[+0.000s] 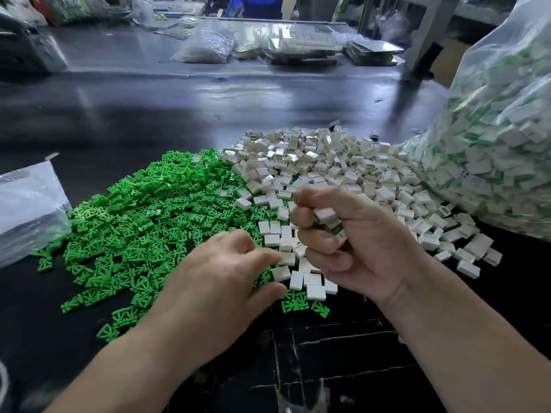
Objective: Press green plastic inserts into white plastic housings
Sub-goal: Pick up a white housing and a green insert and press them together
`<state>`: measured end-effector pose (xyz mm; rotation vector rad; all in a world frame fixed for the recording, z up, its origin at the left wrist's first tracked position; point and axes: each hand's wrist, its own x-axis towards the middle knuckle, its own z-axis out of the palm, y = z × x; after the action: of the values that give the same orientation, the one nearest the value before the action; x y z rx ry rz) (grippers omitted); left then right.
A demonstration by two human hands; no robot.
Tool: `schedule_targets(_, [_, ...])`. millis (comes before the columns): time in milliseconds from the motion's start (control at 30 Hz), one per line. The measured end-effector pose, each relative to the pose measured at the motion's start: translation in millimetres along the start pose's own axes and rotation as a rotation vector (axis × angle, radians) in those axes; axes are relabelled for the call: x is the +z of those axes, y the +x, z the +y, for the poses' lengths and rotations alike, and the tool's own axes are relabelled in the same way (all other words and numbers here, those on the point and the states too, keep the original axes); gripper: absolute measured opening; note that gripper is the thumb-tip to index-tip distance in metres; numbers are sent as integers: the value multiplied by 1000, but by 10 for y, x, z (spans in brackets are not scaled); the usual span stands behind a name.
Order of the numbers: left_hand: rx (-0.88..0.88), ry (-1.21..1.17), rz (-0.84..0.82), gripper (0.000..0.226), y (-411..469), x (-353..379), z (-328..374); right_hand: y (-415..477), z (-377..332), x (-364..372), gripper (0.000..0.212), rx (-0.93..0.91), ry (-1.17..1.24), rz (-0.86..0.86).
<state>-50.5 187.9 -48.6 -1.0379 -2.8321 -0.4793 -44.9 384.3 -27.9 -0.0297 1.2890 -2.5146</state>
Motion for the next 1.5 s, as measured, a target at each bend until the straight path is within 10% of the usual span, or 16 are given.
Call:
schedule_targets(433, [3,52,135,22,122,113,36,-25,64,68,14,1,-368,229])
schedule_targets(1000, [-67,-782,308,8,10,-81,69,-53,142,141,36,91,-326,22])
schedule_targets(1500, [-84,-610,344,23,20,-73,-4,-87,132,197,33,86,-483,65])
